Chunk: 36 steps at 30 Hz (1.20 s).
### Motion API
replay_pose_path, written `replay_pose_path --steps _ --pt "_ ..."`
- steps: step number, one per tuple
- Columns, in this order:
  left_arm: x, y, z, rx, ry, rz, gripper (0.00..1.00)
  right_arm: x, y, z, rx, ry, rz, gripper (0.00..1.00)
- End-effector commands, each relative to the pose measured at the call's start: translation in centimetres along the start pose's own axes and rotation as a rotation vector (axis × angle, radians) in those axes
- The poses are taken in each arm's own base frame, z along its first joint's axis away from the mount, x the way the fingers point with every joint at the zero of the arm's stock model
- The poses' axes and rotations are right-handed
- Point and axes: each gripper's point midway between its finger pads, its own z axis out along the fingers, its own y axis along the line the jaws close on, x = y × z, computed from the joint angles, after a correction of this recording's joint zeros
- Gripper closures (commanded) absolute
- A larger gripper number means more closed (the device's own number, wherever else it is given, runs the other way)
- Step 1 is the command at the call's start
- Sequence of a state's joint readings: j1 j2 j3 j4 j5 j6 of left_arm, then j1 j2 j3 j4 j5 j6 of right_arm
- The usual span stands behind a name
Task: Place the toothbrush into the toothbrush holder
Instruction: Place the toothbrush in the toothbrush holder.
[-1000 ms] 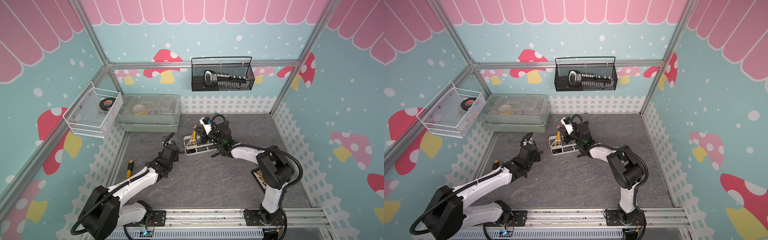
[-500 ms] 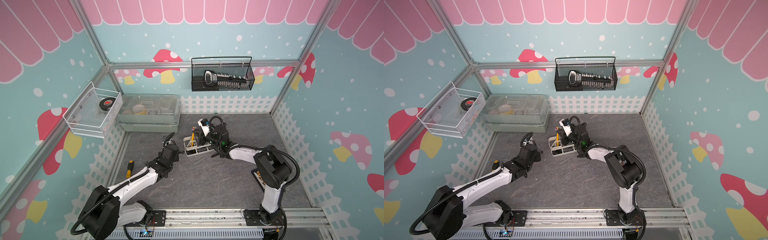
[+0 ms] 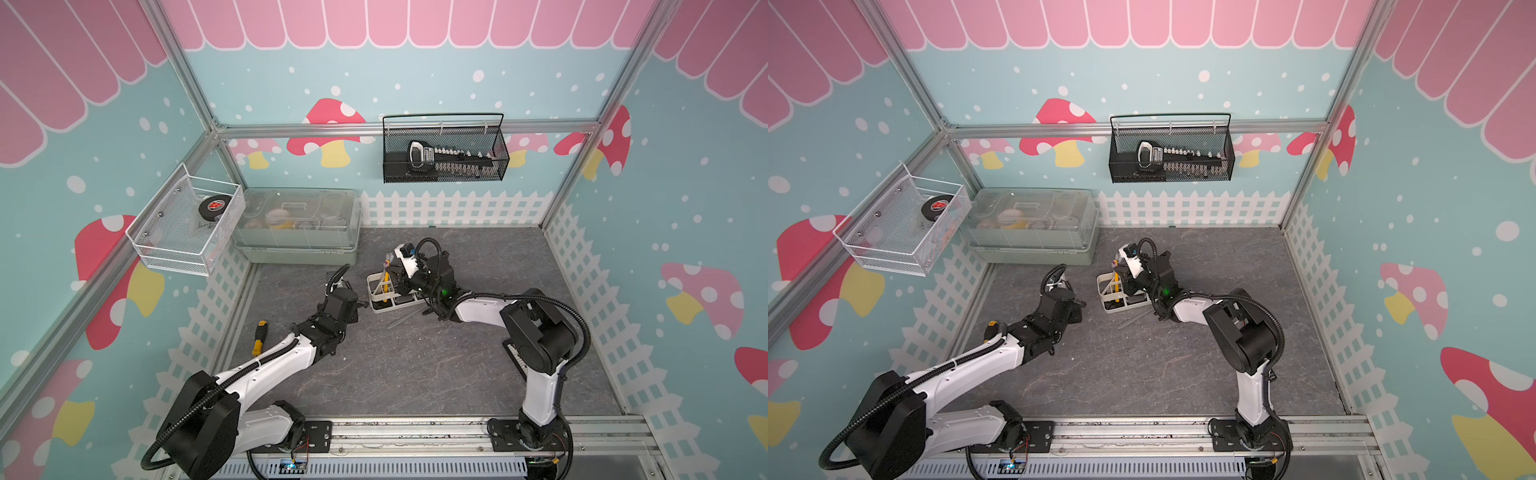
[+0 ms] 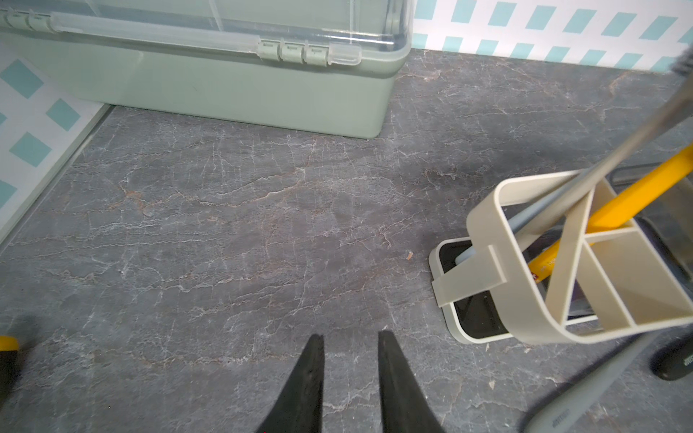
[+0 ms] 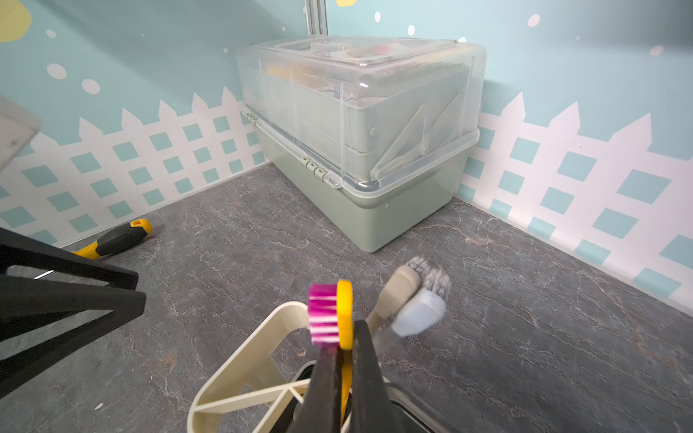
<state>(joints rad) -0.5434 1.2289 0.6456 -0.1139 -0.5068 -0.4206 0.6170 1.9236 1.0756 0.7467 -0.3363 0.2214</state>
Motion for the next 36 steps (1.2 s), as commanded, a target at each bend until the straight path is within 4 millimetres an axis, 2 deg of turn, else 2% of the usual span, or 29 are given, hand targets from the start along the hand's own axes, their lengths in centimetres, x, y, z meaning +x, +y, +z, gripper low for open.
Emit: replay_pose_path --steps 1,10,11,12,24,36 --pt "-0.1 0.1 0.1 0.006 -0.007 -0.037 0.74 0.5 0.4 -0.3 0.003 0.007 -0.016 1.00" --pt "0.1 0.0 0.3 0.005 -0.001 -0.031 0.74 0.1 0.6 -0.2 0.010 0.003 -0.063 1.00" --pt "0.1 0.0 0.3 0.006 0.000 -0.030 0.74 -1.3 0.8 -0.6 0.011 -0.023 -0.078 1.00" --pt "0.2 -0.1 0.3 0.007 0.001 -0.029 0.74 -1.5 0.8 -0.7 0.013 -0.025 -0.085 1.00" --pt "0.2 -0.2 0.4 0.008 0.003 -0.029 0.74 -1.6 0.5 -0.9 0.039 -0.031 -0.105 1.00" --pt "0.4 -0.2 0.6 0.007 0.009 -0.026 0.74 -2.6 0.4 -0.8 0.050 -0.103 -0.140 1.00"
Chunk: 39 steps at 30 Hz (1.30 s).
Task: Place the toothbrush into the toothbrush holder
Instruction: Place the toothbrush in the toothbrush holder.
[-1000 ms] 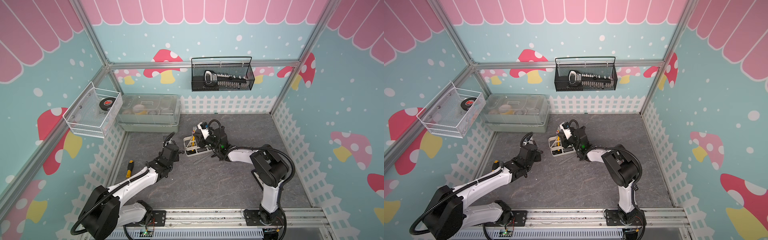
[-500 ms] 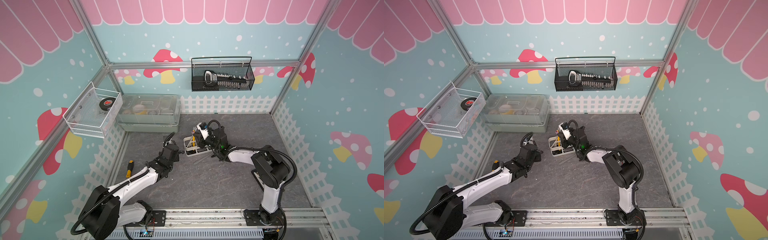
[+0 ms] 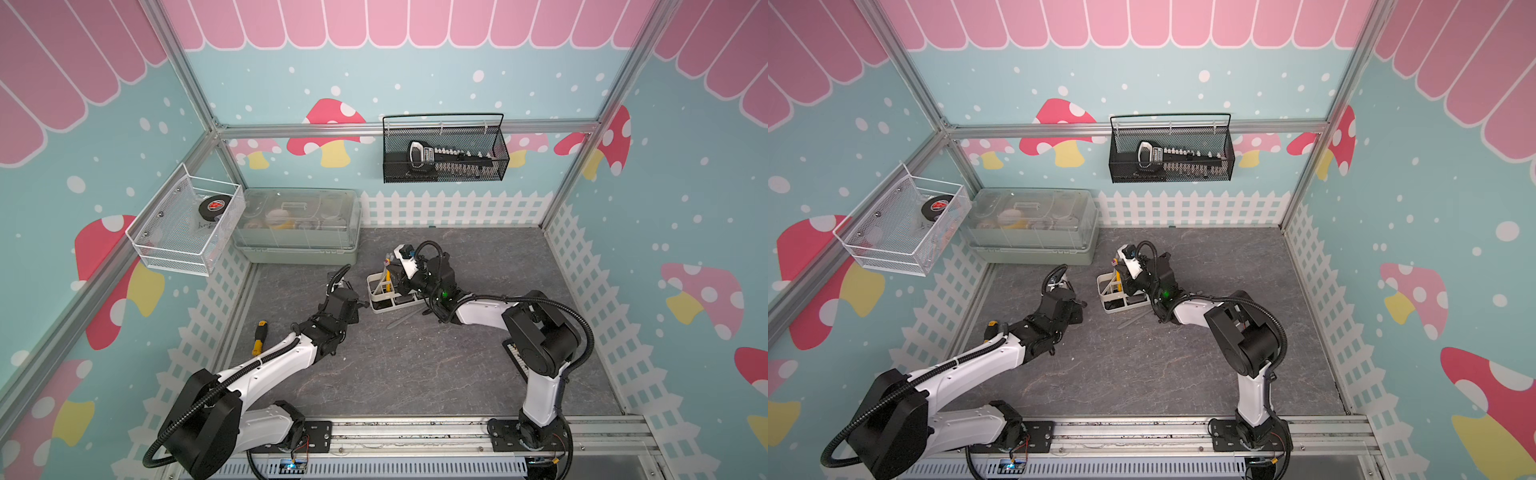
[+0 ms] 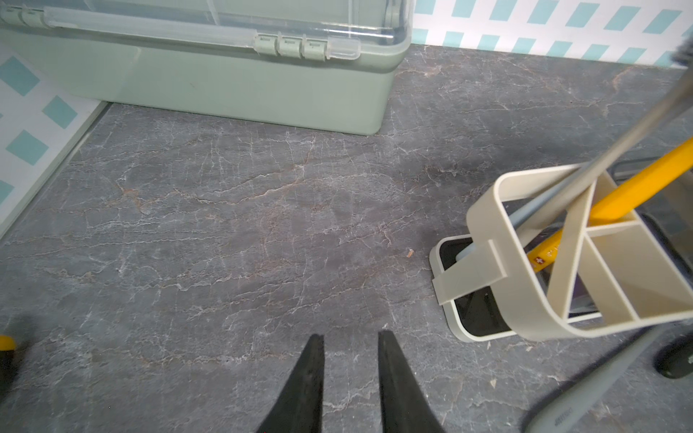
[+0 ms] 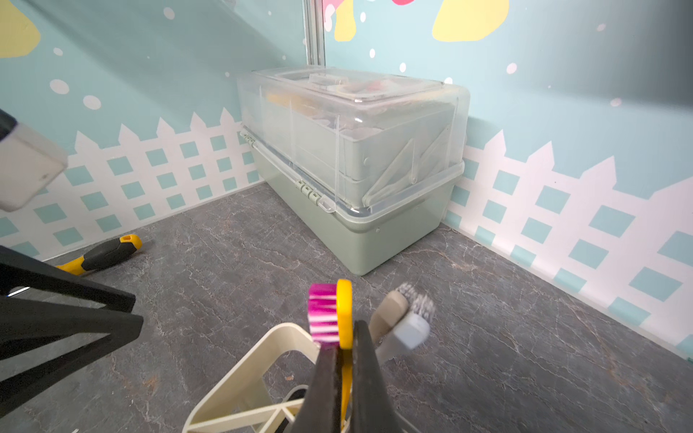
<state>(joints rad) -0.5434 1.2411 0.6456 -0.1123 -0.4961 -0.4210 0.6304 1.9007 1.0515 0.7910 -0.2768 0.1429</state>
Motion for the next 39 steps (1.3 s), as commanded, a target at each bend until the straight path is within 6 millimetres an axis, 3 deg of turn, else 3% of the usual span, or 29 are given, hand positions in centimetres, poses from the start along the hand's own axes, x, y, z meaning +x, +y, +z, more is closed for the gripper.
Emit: replay_pose_path --steps 1,4,6,18,39 --pt "0.0 0.0 0.3 0.000 -0.004 -0.030 0.74 -1.7 0.3 -0.3 0.006 -0.065 -0.047 1.00" --pt "0.0 0.1 0.3 -0.005 -0.006 -0.031 0.74 -1.9 0.4 -0.2 -0.002 -0.076 -0.053 1.00" --pt "0.0 0.1 0.3 -0.006 -0.008 -0.029 0.74 -0.5 0.4 0.2 -0.005 -0.061 -0.047 1.00" --pt "0.1 0.1 0.5 -0.011 -0.003 -0.026 0.74 1.1 0.5 0.8 -0.020 -0.041 -0.048 1.00" --pt "0.1 0.0 0.5 -0.007 0.001 -0.024 0.74 1.8 0.4 1.1 -0.019 -0.037 -0.064 1.00"
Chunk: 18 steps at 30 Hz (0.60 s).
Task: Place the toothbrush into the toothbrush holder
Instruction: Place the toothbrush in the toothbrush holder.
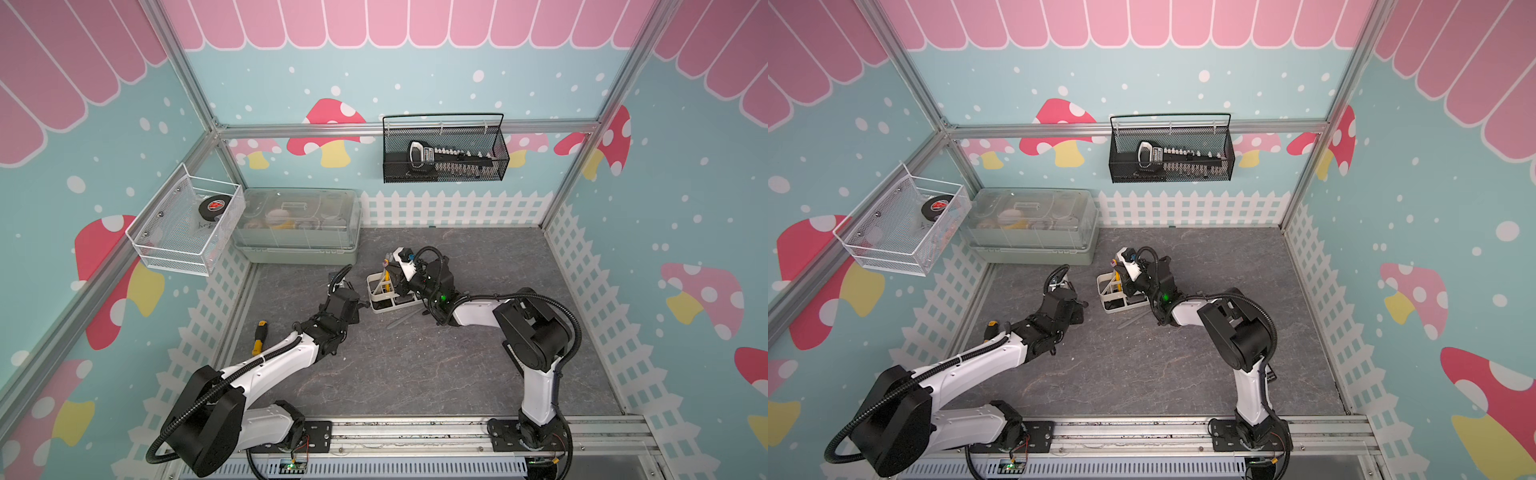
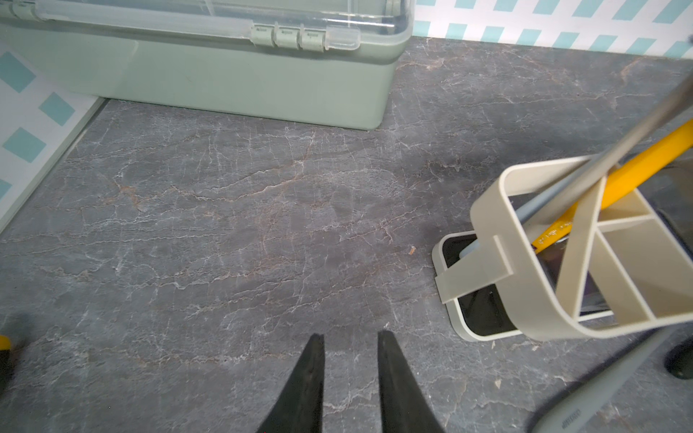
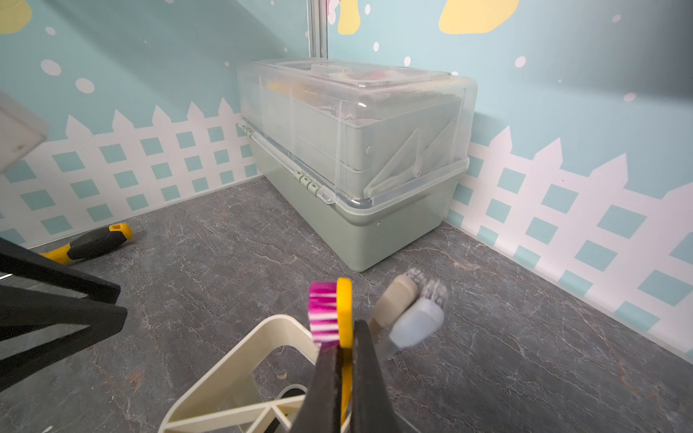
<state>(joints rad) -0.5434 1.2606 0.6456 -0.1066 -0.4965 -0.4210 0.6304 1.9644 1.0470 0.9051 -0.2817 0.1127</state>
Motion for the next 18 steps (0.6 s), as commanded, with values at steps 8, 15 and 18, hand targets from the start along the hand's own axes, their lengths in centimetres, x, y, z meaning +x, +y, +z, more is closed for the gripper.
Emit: replay_pose_path --steps 8,15,18 --pt "-0.2 0.0 0.2 0.000 -0.008 -0.032 0.74 1.7 0.4 0.2 -0.001 0.014 -0.001 1.00" --pt "-0.2 0.0 0.1 0.002 -0.008 -0.034 0.74 2.5 -0.2 -0.4 0.052 0.032 0.013 1.00" --pt "-0.2 0.0 0.1 0.004 -0.008 -0.035 0.74 2.6 0.0 -0.5 0.051 0.035 0.014 1.00"
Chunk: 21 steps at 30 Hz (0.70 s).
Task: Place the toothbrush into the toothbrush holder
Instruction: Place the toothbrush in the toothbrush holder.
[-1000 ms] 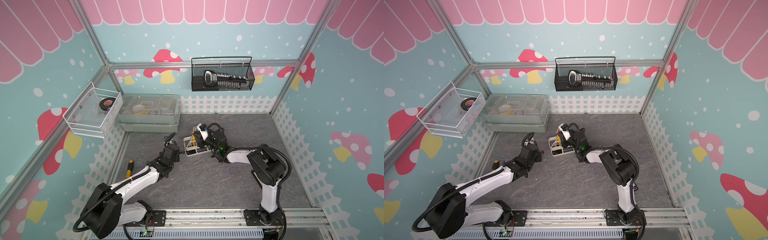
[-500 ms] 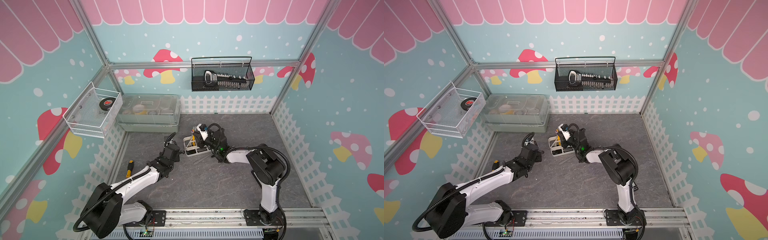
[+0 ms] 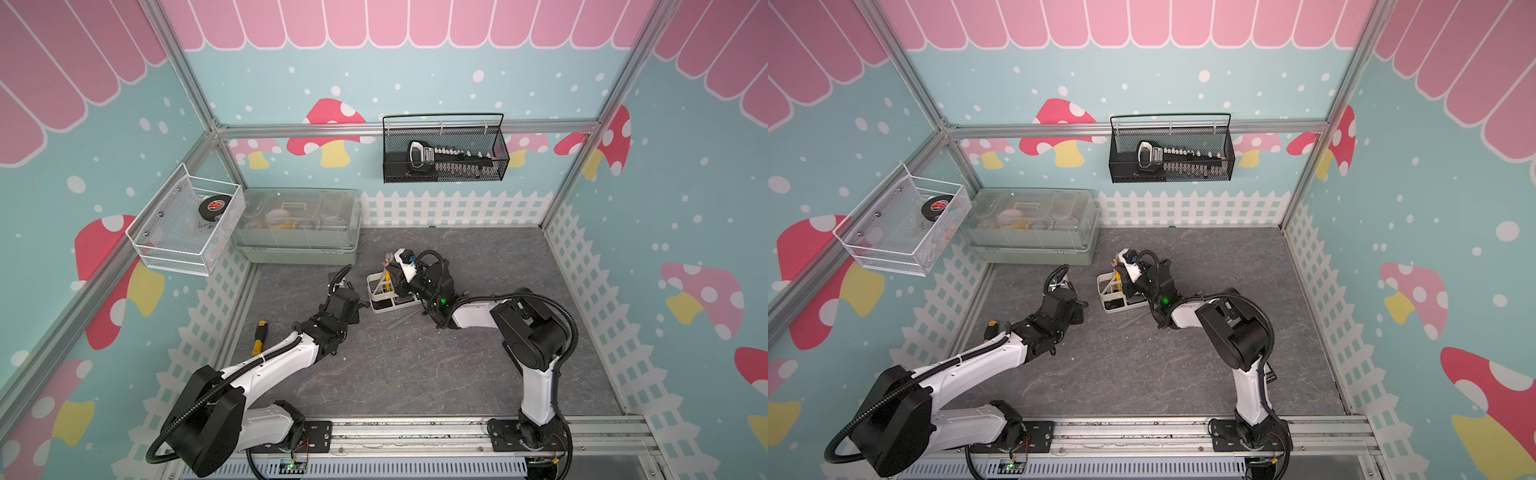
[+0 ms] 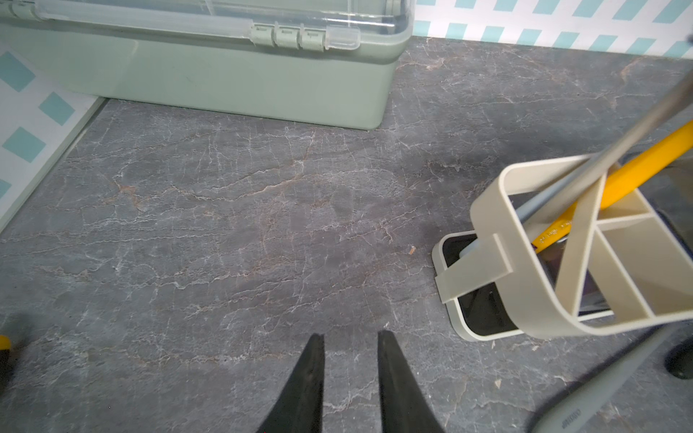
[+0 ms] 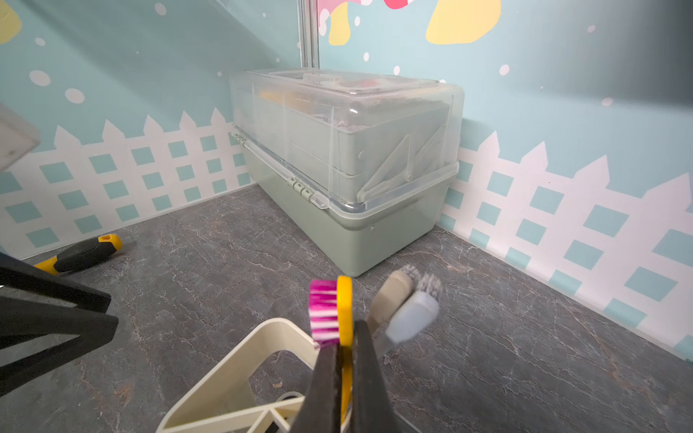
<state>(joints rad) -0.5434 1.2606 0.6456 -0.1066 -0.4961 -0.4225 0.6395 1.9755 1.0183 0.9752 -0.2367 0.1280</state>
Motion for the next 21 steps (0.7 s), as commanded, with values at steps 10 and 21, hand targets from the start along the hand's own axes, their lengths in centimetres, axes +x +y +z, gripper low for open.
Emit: replay_pose_path --steps 10,21 --pt "-0.21 0.03 0.09 0.003 -0.009 -0.033 0.74 2.35 0.18 -0.59 0.042 0.063 -0.003 1.00" --pt "-0.27 0.00 -0.04 0.008 -0.011 -0.040 0.74 2.39 0.65 -0.69 0.044 0.077 -0.020 0.99"
